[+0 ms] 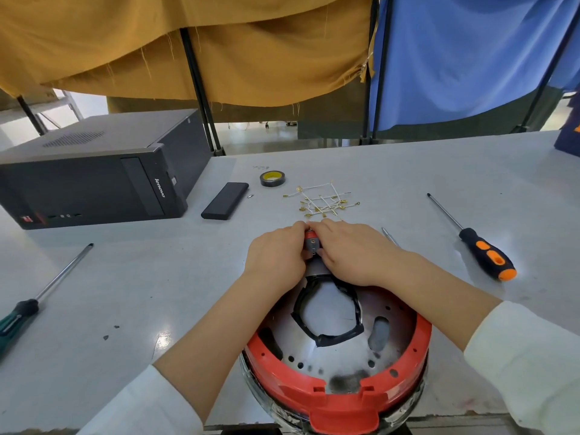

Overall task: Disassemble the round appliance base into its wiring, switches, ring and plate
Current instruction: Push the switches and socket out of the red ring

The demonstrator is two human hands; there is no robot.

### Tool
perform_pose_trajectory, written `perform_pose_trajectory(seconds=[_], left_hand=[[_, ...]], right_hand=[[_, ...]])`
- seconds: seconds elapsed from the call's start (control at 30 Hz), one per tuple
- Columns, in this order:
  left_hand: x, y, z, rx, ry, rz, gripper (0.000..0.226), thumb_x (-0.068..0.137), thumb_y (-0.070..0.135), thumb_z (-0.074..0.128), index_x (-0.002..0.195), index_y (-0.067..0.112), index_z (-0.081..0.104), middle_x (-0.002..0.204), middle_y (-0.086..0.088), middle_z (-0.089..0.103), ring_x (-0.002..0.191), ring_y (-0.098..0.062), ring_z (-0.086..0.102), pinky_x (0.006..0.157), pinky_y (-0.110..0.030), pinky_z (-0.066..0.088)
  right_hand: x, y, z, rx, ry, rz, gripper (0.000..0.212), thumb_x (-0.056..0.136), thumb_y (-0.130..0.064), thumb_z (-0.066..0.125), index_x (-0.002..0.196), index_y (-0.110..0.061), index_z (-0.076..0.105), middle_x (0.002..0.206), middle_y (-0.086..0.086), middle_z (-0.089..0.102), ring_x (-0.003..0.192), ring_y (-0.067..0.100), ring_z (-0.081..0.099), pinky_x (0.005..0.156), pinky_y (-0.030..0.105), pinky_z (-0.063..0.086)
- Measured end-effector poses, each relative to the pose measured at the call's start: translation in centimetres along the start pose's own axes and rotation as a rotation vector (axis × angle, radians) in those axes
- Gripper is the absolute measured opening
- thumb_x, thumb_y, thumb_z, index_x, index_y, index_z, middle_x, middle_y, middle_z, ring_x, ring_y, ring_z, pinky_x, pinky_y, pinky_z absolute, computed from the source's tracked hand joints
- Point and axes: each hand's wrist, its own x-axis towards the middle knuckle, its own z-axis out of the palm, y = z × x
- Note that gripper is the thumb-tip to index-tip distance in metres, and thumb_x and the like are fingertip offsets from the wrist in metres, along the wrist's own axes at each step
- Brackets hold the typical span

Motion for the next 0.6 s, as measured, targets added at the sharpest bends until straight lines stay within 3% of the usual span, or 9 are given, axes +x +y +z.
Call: perform_pose_trajectory(seconds=[0.37, 0.6], left_hand=[[0.61, 0.31, -0.33, -0.004, 0.01, -0.055, 0.028, 0.082, 0.02, 0.052, 0.11, 0.022, 0.056, 0.101, -0.006, 0.064, 0.091, -0.031, 0.059, 0.061, -0.03, 0.034], [0.69, 0.59, -0.52, 0.027, 0.009, -0.069, 0.022, 0.081, 0.017, 0.051, 0.102, 0.021, 0.056, 0.096, -0.006, 0.063, 0.087, -0.031, 0.058, 0.058, -0.03, 0.033]], right_hand=[[0.11, -0.6, -0.32, -0.11, -0.024, -0.014, 0.039, 0.092, -0.02, 0.039, 0.13, -0.012, 0.036, 0.115, 0.008, 0.05, 0.096, 0.027, 0.054, 0.067, 0.034, 0.034], [0.25, -0.99, -0.22, -0.152, -0.054, 0.009, 0.041, 0.09, -0.021, 0.042, 0.129, -0.011, 0.036, 0.115, 0.008, 0.048, 0.095, 0.026, 0.053, 0.065, 0.034, 0.034]])
